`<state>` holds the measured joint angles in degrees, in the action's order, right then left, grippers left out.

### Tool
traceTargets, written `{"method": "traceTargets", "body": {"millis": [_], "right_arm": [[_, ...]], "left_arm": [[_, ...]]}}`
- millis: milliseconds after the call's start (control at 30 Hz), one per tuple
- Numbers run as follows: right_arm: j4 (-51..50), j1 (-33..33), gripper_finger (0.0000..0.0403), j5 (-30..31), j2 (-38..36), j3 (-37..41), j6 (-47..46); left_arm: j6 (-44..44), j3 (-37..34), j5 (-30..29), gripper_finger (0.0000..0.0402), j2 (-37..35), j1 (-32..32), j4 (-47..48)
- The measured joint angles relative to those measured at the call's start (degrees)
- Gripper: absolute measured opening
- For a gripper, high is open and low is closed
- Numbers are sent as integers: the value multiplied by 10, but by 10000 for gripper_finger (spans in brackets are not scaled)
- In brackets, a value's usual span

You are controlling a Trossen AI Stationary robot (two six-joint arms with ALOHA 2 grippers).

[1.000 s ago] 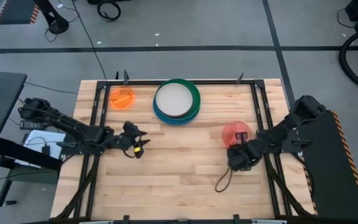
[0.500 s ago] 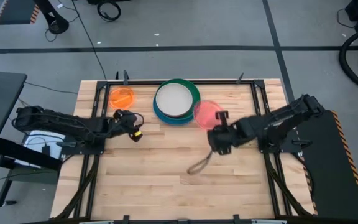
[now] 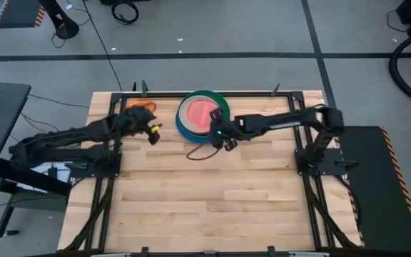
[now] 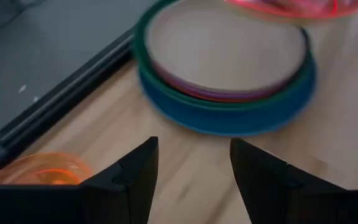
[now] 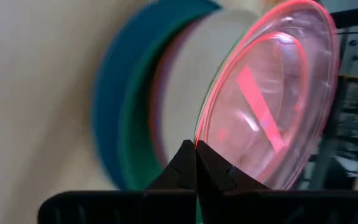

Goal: Stack plastic plates
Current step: Stack the stacked plates on top of the gray plate

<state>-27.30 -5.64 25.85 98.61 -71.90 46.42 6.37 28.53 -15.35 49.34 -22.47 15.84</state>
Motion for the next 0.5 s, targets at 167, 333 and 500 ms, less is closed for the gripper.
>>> {"method": "traceTargets", "body": {"millis": [167, 333, 500], "right_arm": [[51, -40, 2, 2, 56, -17, 51], [56, -68, 2, -21, 99, -56, 68], [27, -81, 2, -41, 131, -80, 76]], "left_arm": [[-73, 19, 90, 205, 12, -133, -2], [-109, 35, 180, 205, 45, -255, -30], [-98, 36, 201, 205, 91, -291, -43]]}}
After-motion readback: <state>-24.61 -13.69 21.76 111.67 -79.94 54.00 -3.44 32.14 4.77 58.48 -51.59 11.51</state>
